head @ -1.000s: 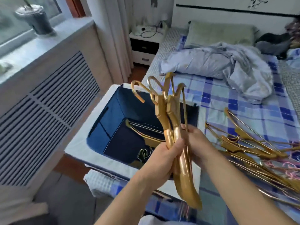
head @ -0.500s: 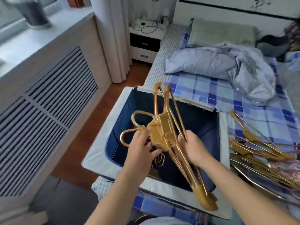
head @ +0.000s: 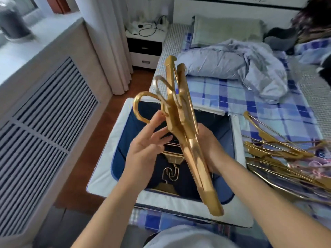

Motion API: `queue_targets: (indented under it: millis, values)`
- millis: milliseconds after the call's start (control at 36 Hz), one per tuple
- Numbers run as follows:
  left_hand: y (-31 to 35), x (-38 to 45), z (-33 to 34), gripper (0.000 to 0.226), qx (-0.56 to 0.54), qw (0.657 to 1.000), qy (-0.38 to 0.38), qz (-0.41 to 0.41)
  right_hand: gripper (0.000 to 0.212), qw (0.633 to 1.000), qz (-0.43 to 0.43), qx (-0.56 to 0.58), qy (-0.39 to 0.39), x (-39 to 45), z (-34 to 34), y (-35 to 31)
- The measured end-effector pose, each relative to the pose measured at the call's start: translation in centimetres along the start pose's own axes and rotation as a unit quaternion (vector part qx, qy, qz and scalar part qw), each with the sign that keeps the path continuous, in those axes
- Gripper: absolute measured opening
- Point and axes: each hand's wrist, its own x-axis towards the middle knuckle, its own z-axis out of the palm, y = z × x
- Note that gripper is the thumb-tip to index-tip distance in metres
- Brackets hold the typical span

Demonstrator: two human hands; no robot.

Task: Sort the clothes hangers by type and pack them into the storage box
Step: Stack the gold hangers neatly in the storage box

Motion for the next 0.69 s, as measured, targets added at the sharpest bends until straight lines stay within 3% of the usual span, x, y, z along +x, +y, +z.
queue_targets:
  millis: [56,139,222,306,417,500,583,694]
  values:
    - [1.8,0.4,-1.0,0.061,-0.175,0.984,0.000,-0.033,0.024,0.998,0.040,0.037,-0.009,0.8,-0.7,0.2]
    - [5.0,1.1,-2.3,0.060,-0.271,0.953,0.042,-0.125,0.030,0.994,0.094,0.047,0.012,1.6,-1.6,0.7]
    - [6.1,1.9,-2.3,0.055,-0.169,0.959,0.094,-0.206,0.023,0.990,0.029,-0.127,0.060,0.9,-1.9,0.8]
    - [5.6,2.5,-1.3,0.049,-0.085,0.948,0.164,-0.259,0.015,0.974,-0.016,-0.206,0.092,0.3,-2.0,1.3]
    - [5.7,2.7,-2.2,0.064,-0.116,0.943,0.124,-0.285,0.021,0.946,-0.023,-0.304,0.111,0.8,-2.3,1.7]
    - [4.8,2.7,-2.2,0.028,-0.023,0.953,0.123,-0.277,0.016,0.922,-0.072,-0.367,0.102,0.5,-2.5,2.3]
    - [3.9,2.5,-2.3,0.022,0.007,0.956,0.120,-0.268,0.008,0.916,-0.105,-0.379,0.076,0.6,-2.8,2.7]
    - [2.6,2.2,-2.8,0.019,-0.046,0.945,0.138,-0.293,0.026,0.958,-0.003,-0.286,-0.020,1.8,-2.3,3.1]
